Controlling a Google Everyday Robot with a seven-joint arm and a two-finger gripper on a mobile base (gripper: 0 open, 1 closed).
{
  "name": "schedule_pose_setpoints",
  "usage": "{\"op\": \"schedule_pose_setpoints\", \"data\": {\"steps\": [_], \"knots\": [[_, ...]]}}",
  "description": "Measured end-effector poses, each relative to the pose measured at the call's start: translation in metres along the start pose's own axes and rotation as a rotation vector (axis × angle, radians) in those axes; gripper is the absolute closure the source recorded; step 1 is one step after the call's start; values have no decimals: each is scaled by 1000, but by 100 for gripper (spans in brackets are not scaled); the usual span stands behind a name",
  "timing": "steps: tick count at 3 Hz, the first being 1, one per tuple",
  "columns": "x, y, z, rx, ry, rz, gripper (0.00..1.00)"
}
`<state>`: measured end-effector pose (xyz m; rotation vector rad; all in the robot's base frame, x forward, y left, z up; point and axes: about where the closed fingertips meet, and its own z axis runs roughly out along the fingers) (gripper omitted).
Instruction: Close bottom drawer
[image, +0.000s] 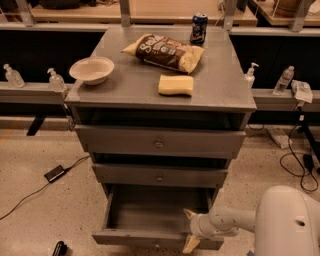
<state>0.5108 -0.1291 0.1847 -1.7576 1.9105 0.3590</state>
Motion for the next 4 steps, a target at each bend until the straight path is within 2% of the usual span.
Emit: {"op": "schedule_pose_setpoints", "data": {"steps": [1,2,3,4], "knots": [[9,-6,18,16,30,2,0],[12,-11,23,32,22,6,17],[10,-11,20,32,22,6,40],[9,-9,17,32,22,6,45]]}}
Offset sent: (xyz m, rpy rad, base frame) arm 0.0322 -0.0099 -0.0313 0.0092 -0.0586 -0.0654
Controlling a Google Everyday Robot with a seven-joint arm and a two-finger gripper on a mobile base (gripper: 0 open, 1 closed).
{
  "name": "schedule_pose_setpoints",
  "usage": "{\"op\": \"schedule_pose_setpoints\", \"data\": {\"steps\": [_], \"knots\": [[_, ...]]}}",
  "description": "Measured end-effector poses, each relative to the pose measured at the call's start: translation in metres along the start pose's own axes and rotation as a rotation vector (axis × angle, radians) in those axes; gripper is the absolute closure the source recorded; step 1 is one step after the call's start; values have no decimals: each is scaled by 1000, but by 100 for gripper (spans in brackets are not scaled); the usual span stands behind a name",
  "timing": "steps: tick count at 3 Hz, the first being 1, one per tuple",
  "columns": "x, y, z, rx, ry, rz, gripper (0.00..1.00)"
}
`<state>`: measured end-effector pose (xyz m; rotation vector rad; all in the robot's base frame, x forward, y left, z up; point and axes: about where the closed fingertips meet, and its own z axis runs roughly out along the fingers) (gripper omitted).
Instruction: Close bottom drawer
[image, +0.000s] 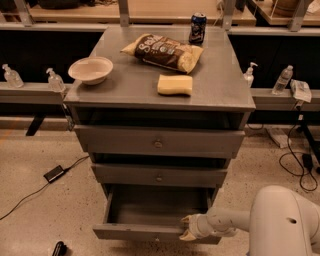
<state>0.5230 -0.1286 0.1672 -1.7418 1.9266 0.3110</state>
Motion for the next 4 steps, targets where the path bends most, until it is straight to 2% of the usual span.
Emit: {"op": "schedule_pose_setpoints", "data": {"steps": [1,2,3,4], "knots": [[3,-21,-7,45,-11,-5,45],[3,-21,-7,45,-11,-5,43],[1,-43,-12,77,-22,-18,30],[1,-42,-12,77,-22,-18,22]]}}
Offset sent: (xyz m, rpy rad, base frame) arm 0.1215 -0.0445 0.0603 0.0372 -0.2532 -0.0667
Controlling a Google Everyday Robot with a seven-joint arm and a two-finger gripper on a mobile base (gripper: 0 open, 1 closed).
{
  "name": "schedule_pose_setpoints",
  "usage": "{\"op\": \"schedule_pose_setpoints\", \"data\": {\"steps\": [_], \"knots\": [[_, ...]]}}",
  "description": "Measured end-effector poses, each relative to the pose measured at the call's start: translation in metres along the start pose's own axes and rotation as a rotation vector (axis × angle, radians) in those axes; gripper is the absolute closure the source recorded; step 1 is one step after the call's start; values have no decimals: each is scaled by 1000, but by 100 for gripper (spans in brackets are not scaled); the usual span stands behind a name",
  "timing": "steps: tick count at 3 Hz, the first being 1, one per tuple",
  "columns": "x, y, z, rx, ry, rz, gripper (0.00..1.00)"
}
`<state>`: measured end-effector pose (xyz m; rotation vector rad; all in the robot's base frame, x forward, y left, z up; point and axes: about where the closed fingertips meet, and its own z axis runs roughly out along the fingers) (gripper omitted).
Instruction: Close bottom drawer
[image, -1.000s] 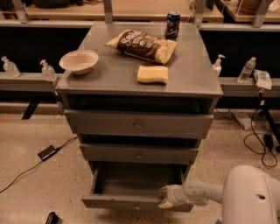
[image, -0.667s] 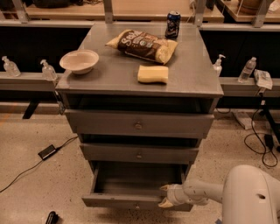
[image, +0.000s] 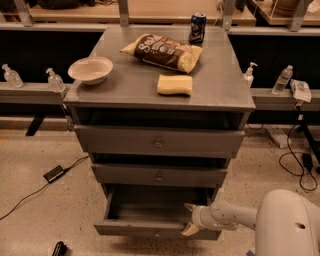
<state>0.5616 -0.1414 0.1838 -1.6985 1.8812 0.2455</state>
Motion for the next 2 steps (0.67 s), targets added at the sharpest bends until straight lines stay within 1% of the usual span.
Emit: {"op": "schedule_pose_setpoints", "data": {"steps": [1,2], "knots": [[-6,-48,-2,55,-31,-29,3],[-8,-61,-3,71,-42,-37,18]]}}
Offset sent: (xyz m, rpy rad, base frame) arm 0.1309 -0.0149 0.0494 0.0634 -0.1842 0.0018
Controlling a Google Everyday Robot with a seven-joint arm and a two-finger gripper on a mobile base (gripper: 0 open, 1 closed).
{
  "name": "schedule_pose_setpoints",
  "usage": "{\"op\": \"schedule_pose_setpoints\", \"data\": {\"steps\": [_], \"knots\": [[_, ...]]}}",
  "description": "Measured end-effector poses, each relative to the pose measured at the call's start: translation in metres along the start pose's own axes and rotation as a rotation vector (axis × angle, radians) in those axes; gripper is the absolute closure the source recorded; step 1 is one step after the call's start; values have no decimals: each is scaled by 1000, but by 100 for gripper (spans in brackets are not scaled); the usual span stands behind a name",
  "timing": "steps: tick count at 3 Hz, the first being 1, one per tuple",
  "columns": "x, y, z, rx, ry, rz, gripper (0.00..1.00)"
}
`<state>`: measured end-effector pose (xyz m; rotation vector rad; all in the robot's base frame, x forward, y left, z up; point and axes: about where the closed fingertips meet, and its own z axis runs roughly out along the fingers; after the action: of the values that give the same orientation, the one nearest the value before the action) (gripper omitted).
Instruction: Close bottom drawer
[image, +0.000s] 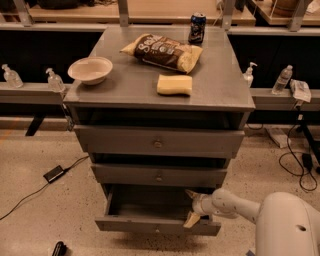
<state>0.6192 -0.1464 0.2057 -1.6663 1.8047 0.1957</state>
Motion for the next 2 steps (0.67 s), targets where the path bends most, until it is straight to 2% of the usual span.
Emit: {"op": "schedule_pose_setpoints", "data": {"steps": [1,2], "knots": [[-1,-10,2,8,-10,-5,43],[-1,-10,2,8,-10,-5,65]]}}
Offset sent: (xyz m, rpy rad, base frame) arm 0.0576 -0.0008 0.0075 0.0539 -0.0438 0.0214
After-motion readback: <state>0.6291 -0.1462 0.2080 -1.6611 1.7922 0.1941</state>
